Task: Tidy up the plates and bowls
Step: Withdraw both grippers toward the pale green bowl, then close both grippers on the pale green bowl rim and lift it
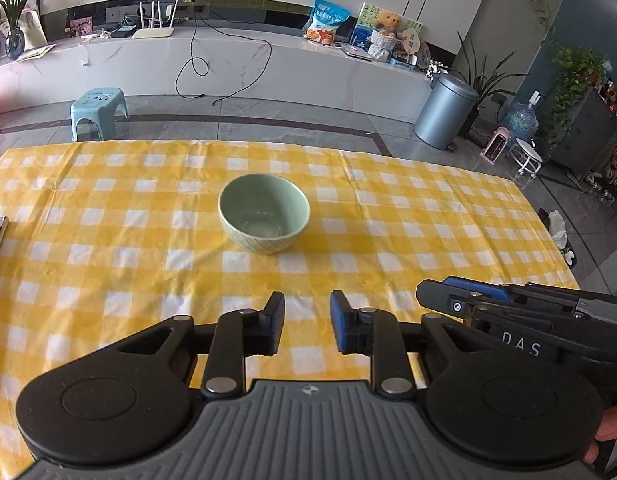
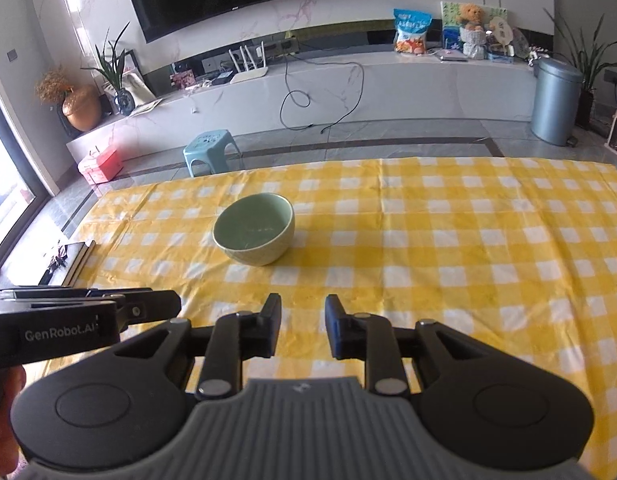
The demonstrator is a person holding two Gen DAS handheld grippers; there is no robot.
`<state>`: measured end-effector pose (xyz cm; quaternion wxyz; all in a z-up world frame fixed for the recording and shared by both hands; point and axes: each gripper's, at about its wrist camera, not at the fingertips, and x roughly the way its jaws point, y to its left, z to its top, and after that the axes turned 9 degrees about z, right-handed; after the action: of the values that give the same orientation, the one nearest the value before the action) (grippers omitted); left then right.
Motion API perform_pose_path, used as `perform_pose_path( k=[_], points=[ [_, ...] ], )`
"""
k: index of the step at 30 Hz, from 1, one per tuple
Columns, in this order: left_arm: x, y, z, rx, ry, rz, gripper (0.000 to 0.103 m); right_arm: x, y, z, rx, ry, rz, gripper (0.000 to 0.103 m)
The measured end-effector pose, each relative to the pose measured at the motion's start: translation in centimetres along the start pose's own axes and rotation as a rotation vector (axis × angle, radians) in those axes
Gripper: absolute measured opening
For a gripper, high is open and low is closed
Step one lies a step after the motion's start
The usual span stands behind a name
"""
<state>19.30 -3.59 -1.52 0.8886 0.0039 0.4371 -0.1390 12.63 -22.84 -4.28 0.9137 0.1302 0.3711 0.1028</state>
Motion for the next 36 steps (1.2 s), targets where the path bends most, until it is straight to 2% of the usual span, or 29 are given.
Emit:
perform_pose_path(
  k=[6,12,14,17,23,25,26,29,31,35,36],
  points=[
    [3.0,2.3,2.7,-0.061,0.029,0.008,0.041,3.9,-0.8,3.2,0.045,0.055,0.005,0.027],
    [6.4,4.2,5.5,-0.126,0.045,0.004,0.044,8.3,-1.8,6.3,0.110,0.089,0.022,0.027],
    [7.7,4.7,6.0,-0.145,0.052,0.030,0.044,9.9,-2.1,7.2,0.137,0.101,0.023,0.028],
    [9.7,5.2,6.4,-0.142,0.062,0.050,0.044,12.3,-2.1,7.8,0.170,0.129,0.030,0.027],
    [13.1,5.6,6.5,-0.161,0.112,0.061,0.044,16.4,-1.8,8.1,0.217,0.178,-0.025,0.027],
    [14.0,5.6,6.4,-0.163,0.134,0.071,0.041,17.3,-2.0,8.1,0.250,0.194,-0.023,0.027],
    [14.3,5.6,6.3,-0.168,0.148,0.077,0.036,17.6,-2.2,8.0,0.261,0.199,-0.027,0.026],
    [15.1,5.9,6.0,-0.198,0.178,0.079,0.030,18.6,-2.3,7.7,0.291,0.217,-0.032,0.020],
    [15.3,6.0,5.9,-0.206,0.176,0.067,0.028,19.1,-2.6,7.6,0.306,0.228,-0.031,0.017],
    [15.4,5.8,6.0,-0.205,0.175,0.047,0.015,19.8,-2.7,7.3,0.330,0.237,-0.014,0.012],
    [15.4,5.7,6.1,-0.198,0.176,0.057,0.014,19.8,-2.8,7.3,0.338,0.237,-0.009,0.011]
  ],
)
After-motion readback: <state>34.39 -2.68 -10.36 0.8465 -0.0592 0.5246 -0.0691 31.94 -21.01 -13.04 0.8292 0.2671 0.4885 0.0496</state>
